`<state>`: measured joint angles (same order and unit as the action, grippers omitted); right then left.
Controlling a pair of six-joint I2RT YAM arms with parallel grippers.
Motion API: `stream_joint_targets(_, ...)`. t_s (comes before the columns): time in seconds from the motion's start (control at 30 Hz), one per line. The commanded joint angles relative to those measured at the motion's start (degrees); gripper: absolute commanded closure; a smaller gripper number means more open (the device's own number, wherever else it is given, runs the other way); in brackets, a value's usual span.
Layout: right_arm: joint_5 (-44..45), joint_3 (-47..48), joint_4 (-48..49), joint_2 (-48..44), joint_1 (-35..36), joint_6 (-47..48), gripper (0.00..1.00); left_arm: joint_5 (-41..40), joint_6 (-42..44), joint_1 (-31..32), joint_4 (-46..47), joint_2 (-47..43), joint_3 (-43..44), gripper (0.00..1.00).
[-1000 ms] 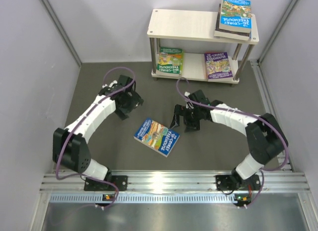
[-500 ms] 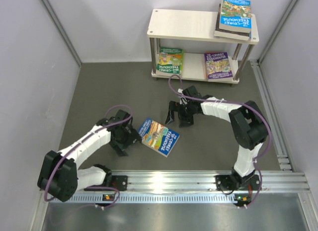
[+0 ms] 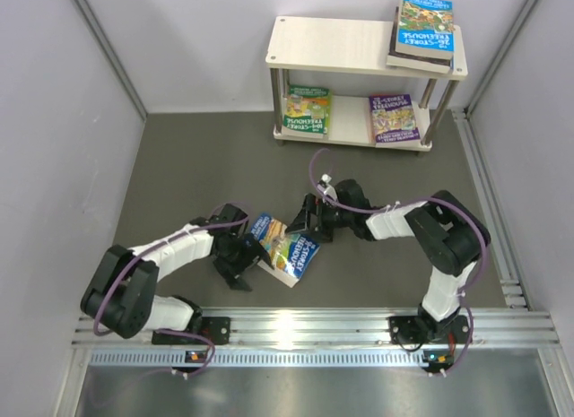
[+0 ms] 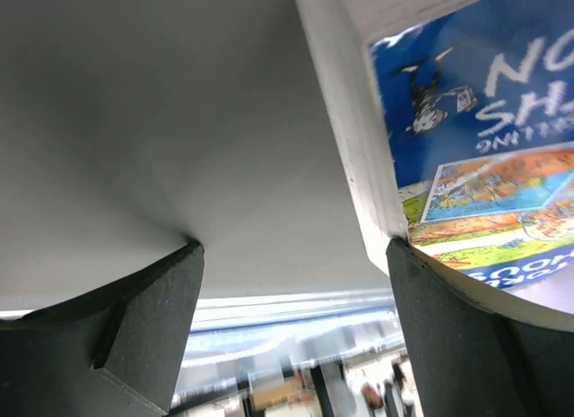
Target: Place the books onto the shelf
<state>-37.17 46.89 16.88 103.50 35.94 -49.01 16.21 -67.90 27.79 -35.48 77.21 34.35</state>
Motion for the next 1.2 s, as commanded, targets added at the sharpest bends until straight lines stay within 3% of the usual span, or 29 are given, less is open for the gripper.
stream_joint_targets(0.0,-9.1,-8.3,17.0,4.0,6.1,-15.3,0.00,-3.6,-0.6,0.4,18.5,5.9,-3.8,0.09)
stream_joint_targets(0.1,-10.4,-11.7,31.9,4.1,6.2,-22.4,0.00,-2.7,-0.1,0.4,20.1,7.8,-3.7,0.10)
stream_joint_targets(0.17,-10.9,-13.0,36.8,4.5,6.2,-25.5,0.00,-2.5,0.1,0.4,20.3,8.4,-3.4,0.11)
stream_joint_targets(0.3,-12.0,-14.5,54.4,8.5,6.2,-39.2,0.00,-3.6,1.7,0.4,19.2,9.0,-3.1,0.13)
stream_joint_targets(0.4,-12.1,-14.9,69.3,11.4,6.1,-47.0,0.02,-4.4,2.8,0.4,18.0,8.3,-2.9,0.20)
stream_joint_targets(0.53,-13.6,-14.6,69.2,10.2,6.2,-47.0,0.03,-5.8,4.1,0.4,16.5,7.5,-2.6,0.51)
stream_joint_targets(0.57,-14.4,-14.6,69.3,9.9,6.2,-47.1,0.06,-6.0,4.4,0.4,16.2,7.6,-2.7,0.67)
stream_joint_targets(0.67,-16.2,-14.1,69.5,8.7,6.2,-47.4,0.13,-5.9,5.0,0.4,15.9,7.8,-2.9,0.83)
stream_joint_targets(0.93,-19.0,-14.9,68.5,6.2,7.4,-46.6,0.18,-6.5,5.8,0.4,15.1,6.7,-2.6,0.89)
stream_joint_targets(1.17,-18.1,-18.8,61.9,2.7,8.5,-39.5,0.53,-6.8,6.7,0.4,13.3,5.8,-2.4,0.90)
